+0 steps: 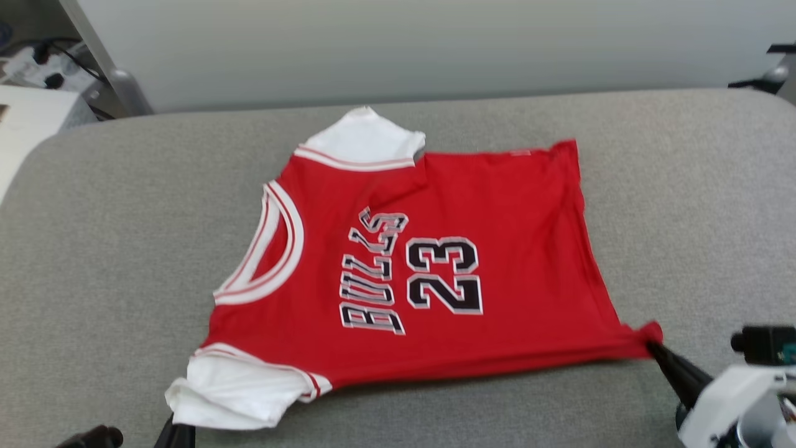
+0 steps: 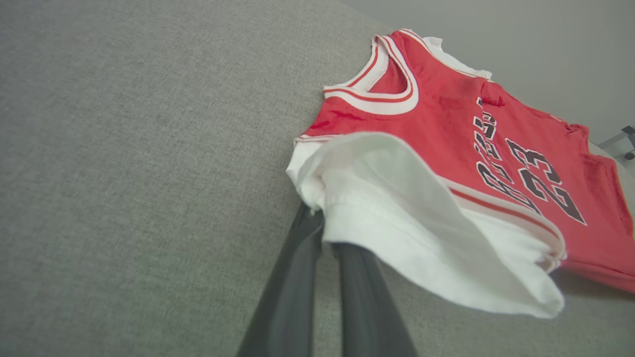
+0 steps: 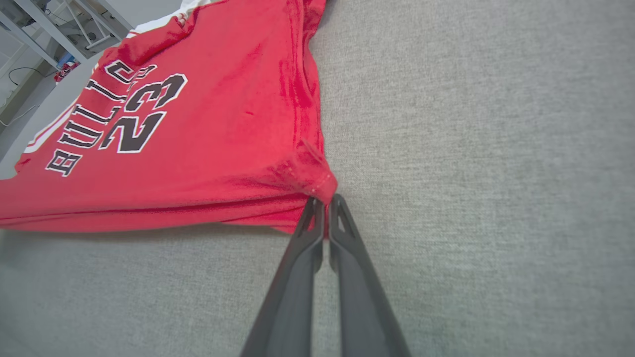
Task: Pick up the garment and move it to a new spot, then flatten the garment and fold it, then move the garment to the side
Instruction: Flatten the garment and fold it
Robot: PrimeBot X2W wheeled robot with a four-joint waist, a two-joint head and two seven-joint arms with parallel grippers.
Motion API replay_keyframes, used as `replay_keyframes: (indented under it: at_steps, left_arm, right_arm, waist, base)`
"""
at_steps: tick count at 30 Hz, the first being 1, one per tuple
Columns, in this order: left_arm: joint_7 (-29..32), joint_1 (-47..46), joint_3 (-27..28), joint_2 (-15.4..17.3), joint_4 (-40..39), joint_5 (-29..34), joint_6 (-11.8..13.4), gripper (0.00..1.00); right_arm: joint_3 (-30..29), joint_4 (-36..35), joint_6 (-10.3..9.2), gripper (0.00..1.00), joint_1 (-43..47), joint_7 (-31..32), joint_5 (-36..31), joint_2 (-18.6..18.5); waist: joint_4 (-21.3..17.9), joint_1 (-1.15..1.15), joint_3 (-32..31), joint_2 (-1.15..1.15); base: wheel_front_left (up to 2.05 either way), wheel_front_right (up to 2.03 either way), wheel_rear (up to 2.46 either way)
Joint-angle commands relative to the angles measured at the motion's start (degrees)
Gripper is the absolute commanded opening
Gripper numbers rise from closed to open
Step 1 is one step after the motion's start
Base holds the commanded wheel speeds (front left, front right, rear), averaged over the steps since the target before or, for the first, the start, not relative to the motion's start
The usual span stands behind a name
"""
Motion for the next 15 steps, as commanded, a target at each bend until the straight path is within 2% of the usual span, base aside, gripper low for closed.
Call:
replay_keyframes:
  at_steps: [1, 6, 11, 15]
  left_arm:
    - [0.18, 2.28, 1.56, 1.24, -1.14, -0.26, 2.04, 0.0]
    - [2.88, 6.48, 0.6, 1.34, -5.65, 0.51, 4.33, 0.0]
    - [4.46, 5.32, -0.6, 1.32, -8.35, 0.29, 4.3, 0.0]
    - [6.21, -0.15, -2.87, 2.15, -8.24, 1.65, 3.6, 0.0]
  right_arm:
    - [-2.61, -0.09, -0.62, 0.0, 3.1, 0.11, -0.25, -1.52]
    - [-9.48, -4.93, -0.62, 0.0, 13.07, 2.48, -0.98, 1.25]
    - [-15.57, -9.9, -0.62, 0.0, 16.21, 6.01, -6.35, 4.17]
    - [-18.92, -13.78, -0.62, 0.0, 14.55, 9.99, -12.81, 6.27]
  waist:
    - [1.78, 0.01, -3.8, 0.0]
    - [2.39, 0.01, -4.54, 0.0]
    - [1.73, 0.01, -3.5, 0.0]
    - [1.05, 0.01, -1.36, 0.0]
  base:
    - [0.0, 0.0, 0.0]
    - [0.0, 0.0, 0.0]
    - [0.0, 0.0, 0.0]
    - [0.0, 0.0, 0.0]
